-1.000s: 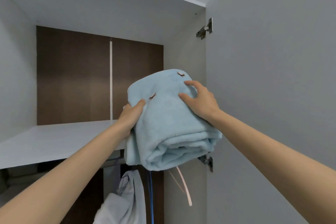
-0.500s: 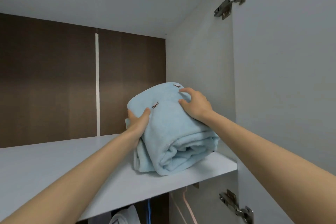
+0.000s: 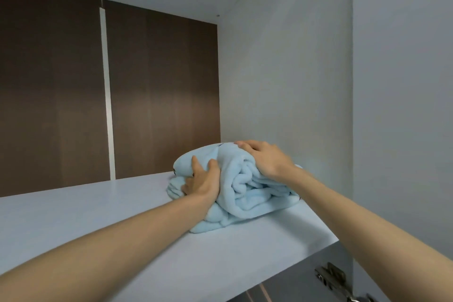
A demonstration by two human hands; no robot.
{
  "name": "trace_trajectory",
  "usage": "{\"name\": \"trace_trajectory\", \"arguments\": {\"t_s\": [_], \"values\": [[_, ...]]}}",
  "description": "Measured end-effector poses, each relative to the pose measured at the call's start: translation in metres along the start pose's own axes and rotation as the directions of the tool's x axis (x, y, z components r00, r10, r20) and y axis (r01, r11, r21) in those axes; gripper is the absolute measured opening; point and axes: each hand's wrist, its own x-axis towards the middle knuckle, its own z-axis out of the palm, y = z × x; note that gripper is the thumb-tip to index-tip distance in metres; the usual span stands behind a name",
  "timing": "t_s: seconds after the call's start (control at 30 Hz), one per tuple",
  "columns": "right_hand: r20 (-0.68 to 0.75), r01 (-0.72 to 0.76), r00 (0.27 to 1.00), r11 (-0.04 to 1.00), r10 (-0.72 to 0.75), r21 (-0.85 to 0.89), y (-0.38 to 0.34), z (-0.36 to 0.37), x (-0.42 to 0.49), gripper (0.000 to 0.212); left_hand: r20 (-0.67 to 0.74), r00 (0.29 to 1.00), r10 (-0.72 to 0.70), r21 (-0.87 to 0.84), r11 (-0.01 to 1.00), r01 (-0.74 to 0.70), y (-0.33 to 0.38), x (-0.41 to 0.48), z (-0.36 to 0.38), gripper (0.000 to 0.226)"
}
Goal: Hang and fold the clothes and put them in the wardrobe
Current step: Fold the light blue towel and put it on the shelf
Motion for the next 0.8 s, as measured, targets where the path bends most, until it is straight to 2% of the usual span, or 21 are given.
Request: {"name": "trace_trajectory", "arguments": {"t_s": [0.1, 0.17, 0.4, 0.57, 0.63, 0.73, 0.8], "values": [[-0.141, 0.063, 0.987, 0.996, -0.070, -0.056, 0.003, 0.008, 0.010, 0.037, -0.051, 0.999, -0.011, -0.023, 1.000, 0.010, 0.001, 0.012, 0.010, 0.061], [-0.185, 0.121, 0.973, 0.989, -0.134, -0.083, 0.006, 0.017, 0.017, 0.033, -0.059, 0.998, 0.004, -0.021, 1.000, -0.006, -0.002, 0.022, 0.011, 0.060], [-0.109, 0.196, 0.971, 0.969, -0.213, -0.147, 0.012, 0.043, 0.025, 0.038, -0.013, 0.998, 0.068, 0.073, 0.995, -0.067, -0.014, 0.048, 0.002, 0.060], [-0.011, 0.154, 0.987, 0.961, -0.161, -0.231, 0.009, 0.028, 0.003, 0.042, 0.081, 0.995, 0.050, 0.160, 0.985, -0.062, -0.013, 0.046, -0.017, 0.058], [0.006, 0.120, 0.993, 0.971, -0.121, -0.208, 0.011, 0.021, -0.014, 0.043, 0.089, 0.995, 0.034, 0.221, 0.974, -0.053, -0.012, 0.041, -0.028, 0.055], [0.023, 0.026, 0.999, 0.991, -0.023, -0.134, 0.011, 0.005, -0.037, 0.045, 0.071, 0.993, 0.099, 0.286, 0.951, -0.115, -0.009, 0.024, -0.041, 0.053], [-0.032, -0.033, 0.999, 0.994, 0.030, -0.100, 0.005, -0.008, -0.053, 0.049, 0.058, 0.983, 0.173, 0.302, 0.935, -0.183, -0.001, 0.006, -0.050, 0.052]]}}
